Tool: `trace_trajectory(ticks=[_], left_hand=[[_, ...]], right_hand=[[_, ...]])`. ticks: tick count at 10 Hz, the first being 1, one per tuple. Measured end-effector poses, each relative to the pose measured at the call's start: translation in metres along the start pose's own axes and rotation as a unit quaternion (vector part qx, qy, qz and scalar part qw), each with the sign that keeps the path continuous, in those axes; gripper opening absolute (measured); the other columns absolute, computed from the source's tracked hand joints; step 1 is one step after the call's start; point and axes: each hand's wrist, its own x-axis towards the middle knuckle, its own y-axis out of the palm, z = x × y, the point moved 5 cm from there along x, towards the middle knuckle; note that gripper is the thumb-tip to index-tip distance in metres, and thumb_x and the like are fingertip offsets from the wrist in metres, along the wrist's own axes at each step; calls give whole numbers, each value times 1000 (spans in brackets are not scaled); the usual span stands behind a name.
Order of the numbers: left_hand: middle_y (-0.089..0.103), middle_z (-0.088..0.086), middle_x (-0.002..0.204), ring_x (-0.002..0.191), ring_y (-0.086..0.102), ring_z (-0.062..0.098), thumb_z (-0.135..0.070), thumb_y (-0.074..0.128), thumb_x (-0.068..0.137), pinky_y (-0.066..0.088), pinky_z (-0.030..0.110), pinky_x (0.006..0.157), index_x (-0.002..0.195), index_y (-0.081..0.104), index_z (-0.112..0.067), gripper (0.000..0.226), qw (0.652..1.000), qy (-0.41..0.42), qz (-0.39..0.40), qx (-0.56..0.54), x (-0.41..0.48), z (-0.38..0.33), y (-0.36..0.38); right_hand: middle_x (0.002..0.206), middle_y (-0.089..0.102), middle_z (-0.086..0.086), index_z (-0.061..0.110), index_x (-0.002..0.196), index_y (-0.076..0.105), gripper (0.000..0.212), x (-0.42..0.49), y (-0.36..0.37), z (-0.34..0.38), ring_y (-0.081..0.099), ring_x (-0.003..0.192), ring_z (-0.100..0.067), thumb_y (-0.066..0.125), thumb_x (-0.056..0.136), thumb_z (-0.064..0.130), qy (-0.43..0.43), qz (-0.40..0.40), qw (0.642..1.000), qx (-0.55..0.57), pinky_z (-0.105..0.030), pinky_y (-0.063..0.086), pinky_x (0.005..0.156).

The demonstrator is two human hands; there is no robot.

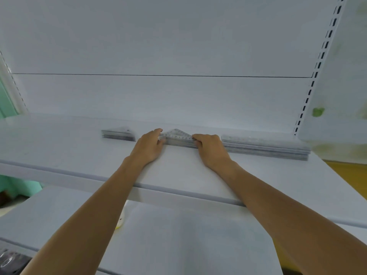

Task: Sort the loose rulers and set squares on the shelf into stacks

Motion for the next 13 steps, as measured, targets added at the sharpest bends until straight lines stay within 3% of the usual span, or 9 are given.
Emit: trace_trajectory(ticks=[1,3,7,9,10,12,13], left_hand=[[58,15,122,108,55,29,-21,48,94,42,36,93,128,48,-5,37,999,-20,-20,-33,-2,1,-3],[64,14,103,94,58,29,-25,45,95,48,39,81,109,60,-4,29,998,-29,-58,6,-1,2,-7],[67,7,100,95,60,26,-29,50,93,44,32,79,99,66,-12,24,995,-59,-71,-29,5,18,-7],[68,11,92,87,59,26,-27,52,92,41,28,71,87,66,-5,27,996,-63,-59,-29,6,16,-5],[66,11,91,86,57,27,-34,50,92,41,29,71,84,65,-4,34,997,-57,-45,-19,6,14,-4],[65,13,90,89,59,30,-33,49,92,44,32,73,83,65,-3,35,997,-46,-50,-25,5,16,-3],[58,14,114,108,54,31,-35,52,90,45,38,88,113,60,-6,38,994,-65,-74,-39,4,17,-7]], right_hand=[[106,65,-19,2,113,61,31,0,-1,-1,61,94,-35,36,95,1,10,5,1000,-2,-43,50,86],[101,66,-20,2,110,61,28,-3,-1,0,61,90,-36,36,97,5,10,7,1000,-3,-43,51,82],[107,65,-21,1,111,62,27,-2,-3,0,61,96,-36,40,97,8,26,6,999,19,-44,49,89],[111,64,-16,10,120,59,37,-1,-1,-1,59,100,-33,39,91,-1,35,24,999,-6,-40,48,90],[100,66,-17,4,111,59,27,-2,-1,2,59,93,-33,41,95,15,20,23,999,-13,-42,49,84],[105,64,-21,3,117,57,30,-4,-1,1,59,97,-38,36,97,10,23,9,1000,2,-44,49,86],[113,59,-17,11,135,44,40,0,-2,2,54,106,-33,35,96,5,29,3,999,-27,-40,46,90]])
